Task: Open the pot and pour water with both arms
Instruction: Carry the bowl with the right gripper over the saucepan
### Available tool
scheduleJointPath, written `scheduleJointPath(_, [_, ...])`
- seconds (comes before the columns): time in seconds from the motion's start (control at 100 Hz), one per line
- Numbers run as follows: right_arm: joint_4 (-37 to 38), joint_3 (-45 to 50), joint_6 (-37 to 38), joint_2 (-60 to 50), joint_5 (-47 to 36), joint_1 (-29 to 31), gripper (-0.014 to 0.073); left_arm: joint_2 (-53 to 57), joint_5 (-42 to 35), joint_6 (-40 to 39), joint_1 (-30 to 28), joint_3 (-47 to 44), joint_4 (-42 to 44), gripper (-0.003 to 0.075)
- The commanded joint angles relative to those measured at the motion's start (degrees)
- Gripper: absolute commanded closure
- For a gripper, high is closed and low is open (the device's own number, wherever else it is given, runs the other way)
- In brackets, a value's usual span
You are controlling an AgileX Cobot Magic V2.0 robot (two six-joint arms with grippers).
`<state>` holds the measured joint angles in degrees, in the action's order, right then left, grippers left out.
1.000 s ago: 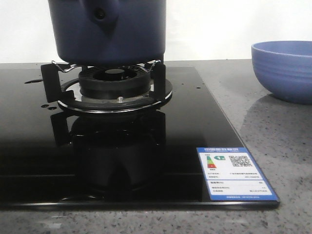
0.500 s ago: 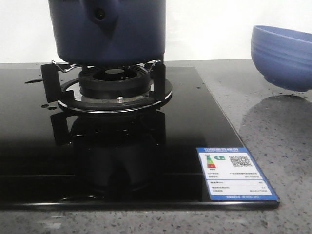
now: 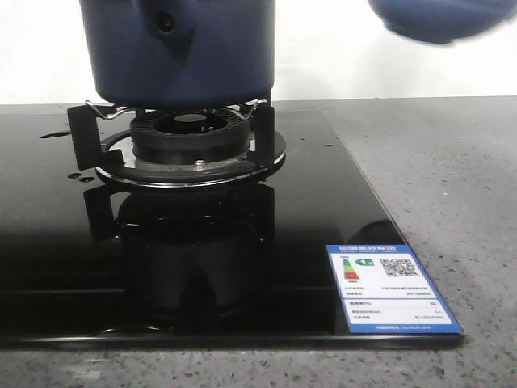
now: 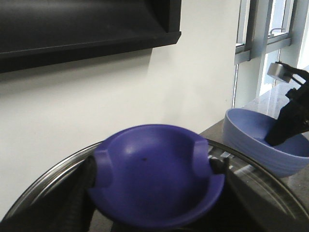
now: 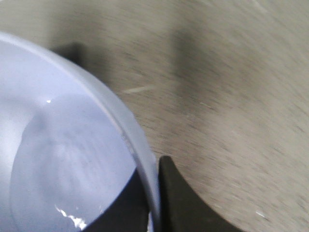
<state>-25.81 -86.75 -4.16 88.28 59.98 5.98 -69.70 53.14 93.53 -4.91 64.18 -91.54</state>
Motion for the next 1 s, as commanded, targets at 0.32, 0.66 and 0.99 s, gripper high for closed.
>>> scheduleJointPath(0.32, [2.9,-27.5,2.7,6.0,4.0,-13.4,0.0652,1.6,1.2,-0.6,0.4,1.9,-6.7,0.0500])
scheduleJointPath(0.66, [10.4,-39.5,3.5,14.4,4.6,-22.2,0.0652,1.6,1.5,-0.6,0.4,1.9,-8.1,0.0500])
scheduleJointPath(0.99, [24.7,-40.0,3.5,16.4,-5.9,-28.9,0.0652,1.6,1.5,-0.6,0.4,1.9,-8.2,0.0500])
